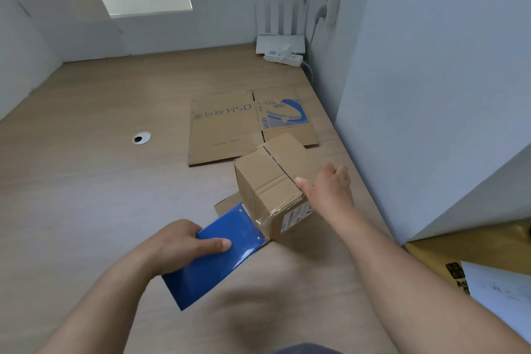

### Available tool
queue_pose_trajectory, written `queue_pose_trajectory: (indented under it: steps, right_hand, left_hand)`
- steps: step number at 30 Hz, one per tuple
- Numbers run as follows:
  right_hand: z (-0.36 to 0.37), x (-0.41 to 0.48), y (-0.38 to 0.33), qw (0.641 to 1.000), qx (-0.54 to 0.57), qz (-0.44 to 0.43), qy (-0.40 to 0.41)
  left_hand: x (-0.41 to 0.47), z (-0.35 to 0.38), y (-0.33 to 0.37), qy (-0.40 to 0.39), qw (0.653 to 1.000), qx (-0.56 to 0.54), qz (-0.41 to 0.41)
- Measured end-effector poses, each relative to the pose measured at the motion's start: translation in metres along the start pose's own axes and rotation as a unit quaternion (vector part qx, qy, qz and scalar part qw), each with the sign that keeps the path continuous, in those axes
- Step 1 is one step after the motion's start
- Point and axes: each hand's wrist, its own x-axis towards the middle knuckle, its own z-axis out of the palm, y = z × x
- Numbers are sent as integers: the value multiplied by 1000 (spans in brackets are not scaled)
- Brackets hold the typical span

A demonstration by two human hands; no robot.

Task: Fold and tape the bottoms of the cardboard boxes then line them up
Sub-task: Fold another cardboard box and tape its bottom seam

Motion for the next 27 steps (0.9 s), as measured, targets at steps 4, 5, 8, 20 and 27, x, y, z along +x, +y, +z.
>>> queue_pose_trajectory:
  steps: [4, 5, 8, 20, 27]
  right_hand:
    - [0, -2, -1, 1000, 6, 3, -3]
    - [0, -1, -1, 1000, 8, 6, -4]
    - [-2, -3, -3, 1000, 8, 4, -5]
    - [-3, -18, 0, 989, -134, -38, 40]
    - [-3, -21, 1, 981, -180, -49, 57]
  left_hand:
    - [11, 14, 16, 49, 996, 69, -26]
    - [14, 15, 22, 62, 993, 100, -27]
    - [21, 16, 35, 119, 970, 209, -33]
    - [36, 30, -44, 266, 896, 354, -24]
    - [57, 30, -69, 292, 881, 372, -20]
